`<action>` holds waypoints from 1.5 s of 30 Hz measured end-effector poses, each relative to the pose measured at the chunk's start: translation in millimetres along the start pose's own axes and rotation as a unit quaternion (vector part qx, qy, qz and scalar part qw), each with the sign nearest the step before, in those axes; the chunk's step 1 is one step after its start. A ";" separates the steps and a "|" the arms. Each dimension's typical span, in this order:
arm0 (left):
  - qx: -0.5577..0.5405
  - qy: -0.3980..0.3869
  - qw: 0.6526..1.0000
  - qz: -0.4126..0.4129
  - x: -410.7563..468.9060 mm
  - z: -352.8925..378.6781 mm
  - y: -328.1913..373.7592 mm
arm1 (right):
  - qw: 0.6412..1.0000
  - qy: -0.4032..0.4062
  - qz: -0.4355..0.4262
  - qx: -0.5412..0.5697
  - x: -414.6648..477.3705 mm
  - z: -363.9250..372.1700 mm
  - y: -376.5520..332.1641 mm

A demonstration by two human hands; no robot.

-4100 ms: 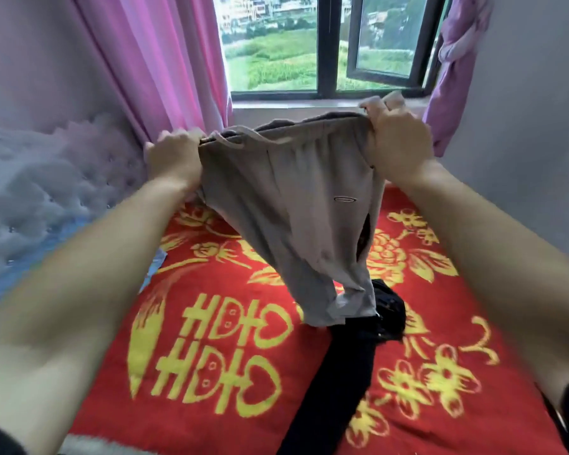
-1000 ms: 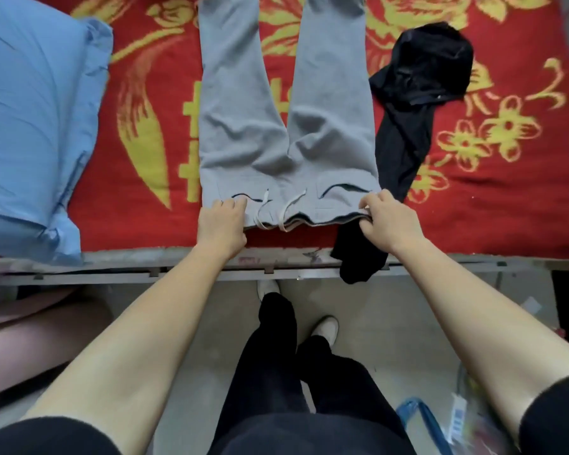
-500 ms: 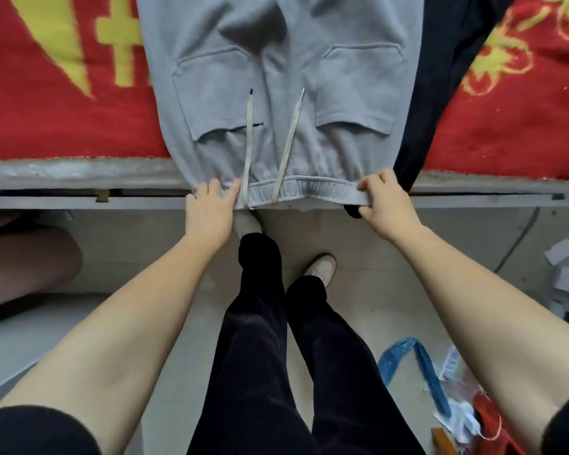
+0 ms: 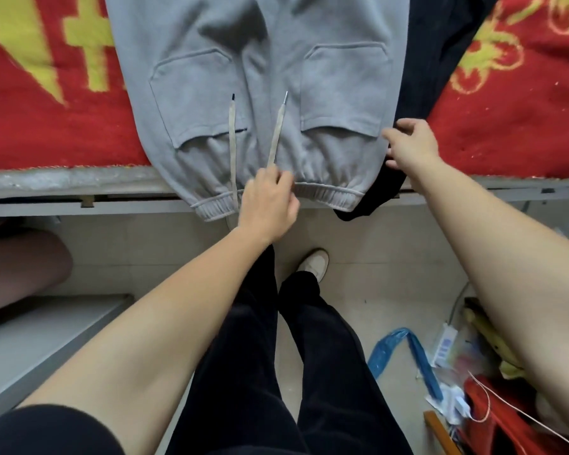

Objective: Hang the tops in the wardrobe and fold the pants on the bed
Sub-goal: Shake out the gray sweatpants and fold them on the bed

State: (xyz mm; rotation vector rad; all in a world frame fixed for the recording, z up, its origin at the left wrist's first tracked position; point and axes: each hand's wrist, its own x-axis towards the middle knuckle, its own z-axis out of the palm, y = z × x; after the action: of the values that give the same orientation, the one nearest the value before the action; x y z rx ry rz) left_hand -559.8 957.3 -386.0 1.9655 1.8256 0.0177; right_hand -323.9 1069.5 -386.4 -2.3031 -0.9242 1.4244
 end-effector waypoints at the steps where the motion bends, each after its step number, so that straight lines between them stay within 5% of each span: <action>1: -0.028 -0.010 0.999 0.036 6.1 5.9 12.1 | 1.000 -0.006 0.006 0.018 6.2 -1.9 -3.1; 4: -0.063 -0.053 0.994 0.073 21.3 26.1 50.4 | 0.996 -0.039 0.014 0.079 19.4 -7.6 -12.8; 12: 0.002 -0.114 0.989 -0.097 67.7 53.3 107.8 | 0.988 -0.104 0.009 0.114 30.9 -10.5 -31.0; 16: -0.143 -0.150 0.976 -0.072 66.8 34.6 79.3 | 0.984 -0.084 0.013 0.155 33.4 -7.2 -47.4; 20: -0.321 -0.208 0.917 -0.115 57.2 6.5 28.6 | 0.981 -0.057 0.003 0.183 38.7 13.2 -85.9; 25: -0.512 -0.167 0.820 -0.194 31.9 -42.6 -39.0 | 0.989 -0.019 -0.099 0.107 17.7 72.8 -172.5; 29: -0.548 -0.090 0.786 -0.273 -0.8 -71.1 -97.1 | 0.971 -0.022 -0.218 0.095 -24.8 154.3 -252.7; 33: -0.518 -0.053 0.771 -0.367 -33.5 -59.1 -146.3 | 0.947 -0.004 -0.312 -0.079 -47.1 239.9 -286.6; 37: -0.543 -0.037 0.738 -0.400 -42.8 -38.8 -168.2 | 0.950 0.056 -0.205 -0.227 -32.9 267.4 -247.6; 40: -0.520 -0.056 0.764 -0.378 -35.2 -33.1 -169.0 | 0.938 0.070 -0.144 -0.307 -13.3 260.2 -215.4; 45: -0.522 -0.084 0.771 -0.356 -23.5 -37.4 -168.9 | 0.935 0.038 -0.173 -0.307 -4.9 248.9 -213.3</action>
State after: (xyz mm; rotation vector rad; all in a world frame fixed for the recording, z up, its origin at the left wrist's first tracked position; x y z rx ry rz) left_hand -733.5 949.9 -401.9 0.4525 1.7167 0.4867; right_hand -622.6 1204.6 -386.5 -2.3869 -1.8520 0.9793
